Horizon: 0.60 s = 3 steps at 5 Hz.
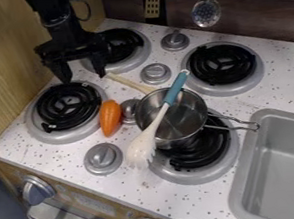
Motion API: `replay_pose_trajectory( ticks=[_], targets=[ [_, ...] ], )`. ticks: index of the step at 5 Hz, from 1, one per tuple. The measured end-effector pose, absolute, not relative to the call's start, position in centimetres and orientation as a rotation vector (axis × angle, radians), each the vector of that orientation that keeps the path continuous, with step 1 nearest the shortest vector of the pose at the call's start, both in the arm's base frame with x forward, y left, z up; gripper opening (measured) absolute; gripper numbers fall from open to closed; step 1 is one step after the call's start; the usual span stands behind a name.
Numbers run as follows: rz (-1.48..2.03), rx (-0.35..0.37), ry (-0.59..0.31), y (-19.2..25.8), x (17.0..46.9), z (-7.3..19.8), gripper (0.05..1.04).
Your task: Moved the silver pot to the left lower burner
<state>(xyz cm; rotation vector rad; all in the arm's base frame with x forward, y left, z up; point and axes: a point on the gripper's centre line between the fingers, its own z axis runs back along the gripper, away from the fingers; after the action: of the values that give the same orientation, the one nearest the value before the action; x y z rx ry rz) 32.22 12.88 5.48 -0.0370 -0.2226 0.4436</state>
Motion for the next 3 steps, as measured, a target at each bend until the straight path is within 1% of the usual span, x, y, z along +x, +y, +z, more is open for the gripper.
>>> replay_pose_trajectory(
  ticks=[1, 2, 3],
  targets=[
    [0.449, -0.044, -0.189, 12.6, 31.9, 4.5, 1.001],
    [0.416, -0.036, -0.131, 10.1, 30.9, 4.3, 1.001],
    [0.401, -0.017, -0.071, 7.7, 30.5, 5.5, 1.001]
  ],
)
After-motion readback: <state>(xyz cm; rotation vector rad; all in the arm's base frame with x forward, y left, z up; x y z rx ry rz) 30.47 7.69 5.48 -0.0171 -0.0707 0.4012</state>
